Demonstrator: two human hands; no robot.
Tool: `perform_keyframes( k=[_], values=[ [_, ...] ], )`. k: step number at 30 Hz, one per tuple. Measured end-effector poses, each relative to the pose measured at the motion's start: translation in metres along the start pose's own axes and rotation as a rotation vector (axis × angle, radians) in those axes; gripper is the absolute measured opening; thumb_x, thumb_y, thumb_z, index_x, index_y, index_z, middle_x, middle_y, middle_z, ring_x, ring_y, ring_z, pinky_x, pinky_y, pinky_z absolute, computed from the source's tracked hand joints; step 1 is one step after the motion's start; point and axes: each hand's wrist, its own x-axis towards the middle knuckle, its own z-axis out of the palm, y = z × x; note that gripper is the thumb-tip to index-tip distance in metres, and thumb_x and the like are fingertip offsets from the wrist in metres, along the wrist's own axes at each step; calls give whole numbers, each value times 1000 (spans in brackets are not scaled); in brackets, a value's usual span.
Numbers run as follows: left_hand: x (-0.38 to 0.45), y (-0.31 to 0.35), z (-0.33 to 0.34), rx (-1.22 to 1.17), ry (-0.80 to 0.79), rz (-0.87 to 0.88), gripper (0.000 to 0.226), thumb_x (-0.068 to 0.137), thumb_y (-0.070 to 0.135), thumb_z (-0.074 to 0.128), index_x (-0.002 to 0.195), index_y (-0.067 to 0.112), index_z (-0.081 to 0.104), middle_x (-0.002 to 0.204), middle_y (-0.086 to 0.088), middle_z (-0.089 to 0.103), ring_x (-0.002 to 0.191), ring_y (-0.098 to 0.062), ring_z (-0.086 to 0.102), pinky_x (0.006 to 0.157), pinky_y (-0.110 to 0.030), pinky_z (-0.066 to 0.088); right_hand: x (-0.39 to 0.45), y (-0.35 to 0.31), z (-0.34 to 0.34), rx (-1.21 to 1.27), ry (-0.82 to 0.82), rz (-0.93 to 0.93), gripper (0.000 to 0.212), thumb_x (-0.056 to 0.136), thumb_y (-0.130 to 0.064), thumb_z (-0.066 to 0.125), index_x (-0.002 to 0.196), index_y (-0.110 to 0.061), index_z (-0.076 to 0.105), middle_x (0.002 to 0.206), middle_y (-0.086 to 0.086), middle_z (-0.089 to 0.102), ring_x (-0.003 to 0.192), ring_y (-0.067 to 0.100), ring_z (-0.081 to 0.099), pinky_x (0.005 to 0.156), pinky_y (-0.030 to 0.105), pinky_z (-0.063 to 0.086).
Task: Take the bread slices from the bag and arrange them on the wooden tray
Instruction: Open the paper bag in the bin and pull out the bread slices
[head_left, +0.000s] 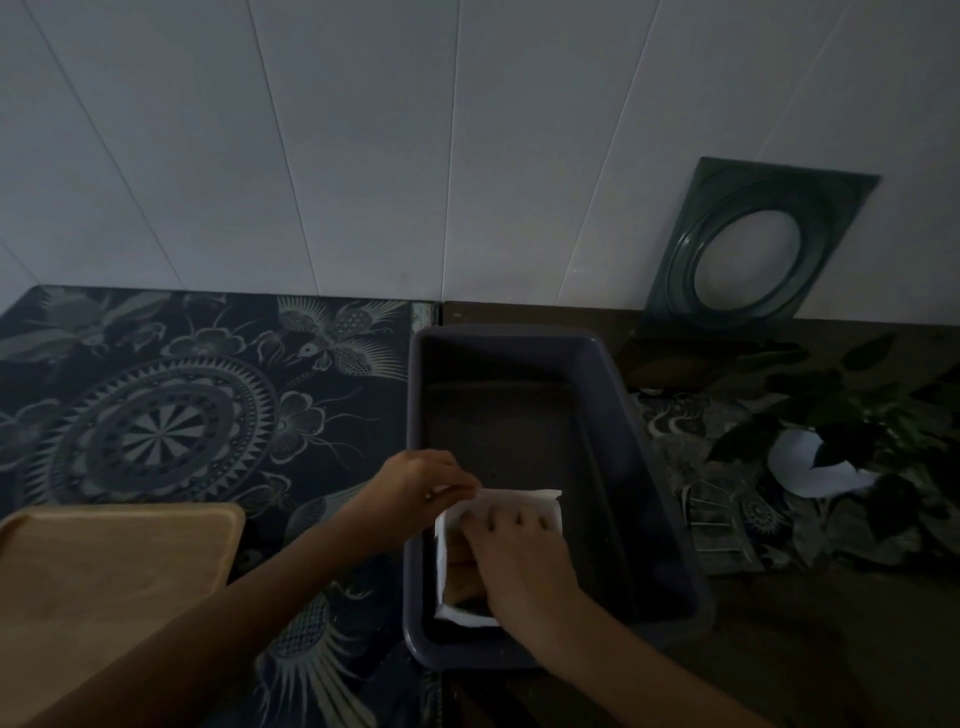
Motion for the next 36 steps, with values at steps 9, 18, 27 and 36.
perform_keyframes(
  k=[9, 18, 27, 36],
  values=[
    [5, -2, -2, -21, -57, -29, 16, 91, 16, 71, 106, 16, 78, 100, 3, 75, 89, -5, 69, 80, -15, 55, -35, 12, -33, 130, 141, -30, 69, 93, -26, 68, 150, -28, 30, 155, 7, 38, 138, 34, 37, 99, 47, 45],
    [1, 0, -9, -53, -111, -82, 16, 92, 19, 70, 107, 20, 76, 103, 8, 75, 91, 4, 67, 82, -4, 50, -64, 34, -78, 214, 227, -63, 48, 92, -37, 66, 128, -43, 35, 124, -8, 54, 112, 22, 54, 76, 35, 44],
    [-6, 9, -24, -90, -168, -131, 37, 88, 15, 74, 124, 23, 69, 109, 14, 73, 93, 14, 64, 83, -2, 48, -91, 49, -125, 251, 248, -93, 39, 91, -38, 66, 122, -47, 43, 113, -16, 57, 103, 8, 58, 79, 31, 49],
    [-27, 27, -49, -290, -184, -96, 100, 67, 41, 91, 140, 62, 26, 138, 46, 41, 126, 21, 41, 97, 4, 34, -113, 57, -163, 395, 358, -109, 48, 86, -36, 77, 123, -50, 49, 111, -21, 63, 100, -1, 62, 86, 34, 56]
  ],
)
